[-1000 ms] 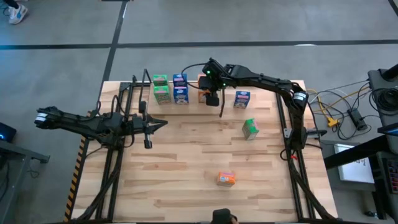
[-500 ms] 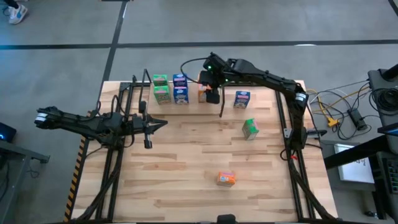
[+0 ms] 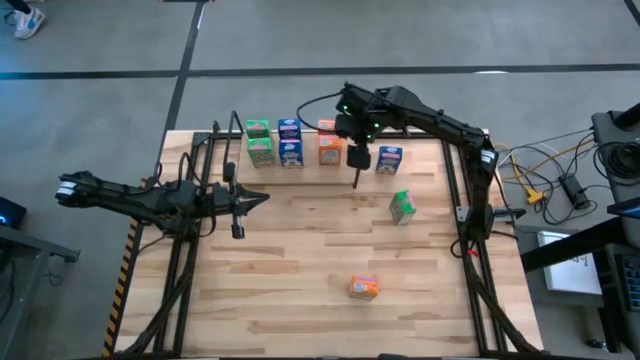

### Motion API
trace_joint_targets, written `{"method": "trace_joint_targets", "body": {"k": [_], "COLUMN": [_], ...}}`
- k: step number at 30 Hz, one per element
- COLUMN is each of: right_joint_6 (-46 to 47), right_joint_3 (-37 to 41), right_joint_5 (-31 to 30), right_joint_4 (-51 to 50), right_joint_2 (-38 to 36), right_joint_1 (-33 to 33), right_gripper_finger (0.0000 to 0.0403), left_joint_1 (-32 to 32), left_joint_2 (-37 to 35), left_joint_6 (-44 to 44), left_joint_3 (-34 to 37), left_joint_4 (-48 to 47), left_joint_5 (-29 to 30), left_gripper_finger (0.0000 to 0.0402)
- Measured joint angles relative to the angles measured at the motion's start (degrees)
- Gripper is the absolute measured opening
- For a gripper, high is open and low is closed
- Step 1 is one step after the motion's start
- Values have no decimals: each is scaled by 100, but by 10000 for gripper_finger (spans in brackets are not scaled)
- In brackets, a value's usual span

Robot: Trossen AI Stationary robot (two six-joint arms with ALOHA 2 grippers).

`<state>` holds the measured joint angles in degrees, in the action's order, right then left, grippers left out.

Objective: Stack cereal on shelf
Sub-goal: Put the blue cereal box on the shelf aligned with the other blue cereal box

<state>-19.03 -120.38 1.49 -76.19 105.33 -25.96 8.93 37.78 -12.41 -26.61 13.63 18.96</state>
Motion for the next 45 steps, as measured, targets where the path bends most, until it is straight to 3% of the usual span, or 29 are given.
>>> {"method": "trace_joint_targets", "body": {"k": [11, 28, 45], "right_joint_6": [5, -157, -662], "right_joint_3": [913, 4251, 4584], "right_joint_5": [-4, -43, -17], "right_joint_4": [-330, 1654, 2070], "right_joint_2": [-767, -2267, -2082], "right_joint_1": [-390, -940, -1475], "right_gripper_finger": [231, 231, 231], "left_joint_1": [0, 0, 0], "left_joint_2": [0, 0, 0], "left_joint_6": [46, 46, 46], "left_joint_3": [0, 0, 0], "left_joint_4": [7, 13, 24], "left_joint_5": [0, 0, 0], "left_gripper_finger": [0, 0, 0]}}
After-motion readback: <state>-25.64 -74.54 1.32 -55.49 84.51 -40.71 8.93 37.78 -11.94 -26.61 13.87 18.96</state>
